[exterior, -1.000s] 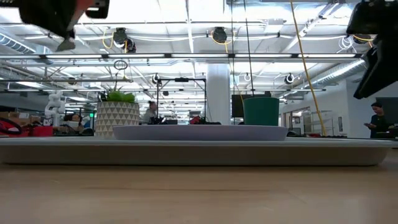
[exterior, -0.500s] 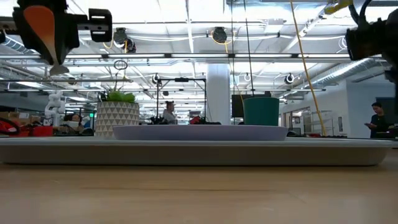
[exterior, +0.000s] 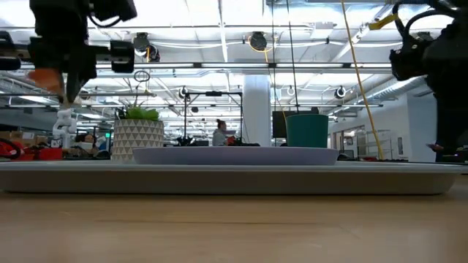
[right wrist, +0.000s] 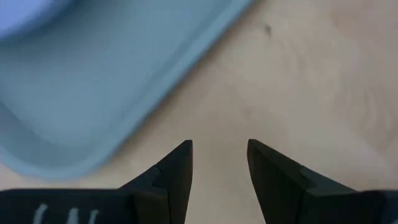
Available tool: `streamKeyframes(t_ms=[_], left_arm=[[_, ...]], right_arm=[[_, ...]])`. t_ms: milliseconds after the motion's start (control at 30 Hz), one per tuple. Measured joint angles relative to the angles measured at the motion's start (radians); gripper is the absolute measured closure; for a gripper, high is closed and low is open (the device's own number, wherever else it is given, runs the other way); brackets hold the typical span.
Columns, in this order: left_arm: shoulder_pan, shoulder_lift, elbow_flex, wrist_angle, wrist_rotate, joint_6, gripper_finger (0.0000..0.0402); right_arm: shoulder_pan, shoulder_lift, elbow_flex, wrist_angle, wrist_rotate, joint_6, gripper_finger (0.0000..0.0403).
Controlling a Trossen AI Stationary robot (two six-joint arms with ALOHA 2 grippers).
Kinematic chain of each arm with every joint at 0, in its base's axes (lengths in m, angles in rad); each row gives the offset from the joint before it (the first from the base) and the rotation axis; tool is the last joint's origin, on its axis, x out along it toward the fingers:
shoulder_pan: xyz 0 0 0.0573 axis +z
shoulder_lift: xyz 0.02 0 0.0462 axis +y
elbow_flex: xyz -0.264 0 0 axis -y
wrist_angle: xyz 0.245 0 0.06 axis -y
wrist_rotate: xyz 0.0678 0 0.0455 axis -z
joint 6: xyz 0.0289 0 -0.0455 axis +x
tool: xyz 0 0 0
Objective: Pick and place plate/cup/fork/spoon on tray
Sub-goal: Put the orange fork to the left of the orange spoon on the blue tray
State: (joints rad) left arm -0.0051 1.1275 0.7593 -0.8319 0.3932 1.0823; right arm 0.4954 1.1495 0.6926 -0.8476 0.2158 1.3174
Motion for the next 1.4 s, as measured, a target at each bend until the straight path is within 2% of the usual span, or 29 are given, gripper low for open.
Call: streamKeyframes(t_ms=[200, 367, 467, 567, 767, 900, 1133, 1400], left_arm=[[-0.001, 0.105, 0.0, 0.019, -0.001, 0.101, 0.0392], [-0.002, 0.147, 0.002, 0.062, -0.01, 0.152, 0.0392], [-0.002, 0.161, 0.002, 0.097, -0.048, 0.167, 0.0386], [-0.002, 0.16, 0.001, 0.152, -0.138, 0.178, 0.0371], [0.006, 0.185, 0.002, 0.192, -0.151, 0.158, 0.0392], [0.006, 0.223, 0.002, 0.199, -0.151, 0.156, 0.0389], [0.029, 0.304, 0.001, 0.172, -0.164, 0.199, 0.0392], [0.034, 0.313, 0.001, 0.181, -0.237, 0.235, 0.0385]], right_arm=[[-0.054, 0.001, 0.0, 0.067, 0.092, -0.127, 0.0259], [-0.109, 0.001, 0.0, 0.081, 0.103, -0.198, 0.0259], [-0.137, 0.001, 0.0, 0.086, 0.143, -0.242, 0.0259], [-0.163, 0.0, 0.0, 0.133, 0.185, -0.308, 0.0259], [-0.194, 0.001, 0.0, 0.236, 0.176, -0.491, 0.0259], [-0.196, 0.001, 0.0, 0.245, 0.178, -0.571, 0.0259], [-0.196, 0.0, 0.0, 0.245, 0.183, -0.621, 0.0259], [-0.196, 0.0, 0.0, 0.242, 0.184, -0.645, 0.0259]])
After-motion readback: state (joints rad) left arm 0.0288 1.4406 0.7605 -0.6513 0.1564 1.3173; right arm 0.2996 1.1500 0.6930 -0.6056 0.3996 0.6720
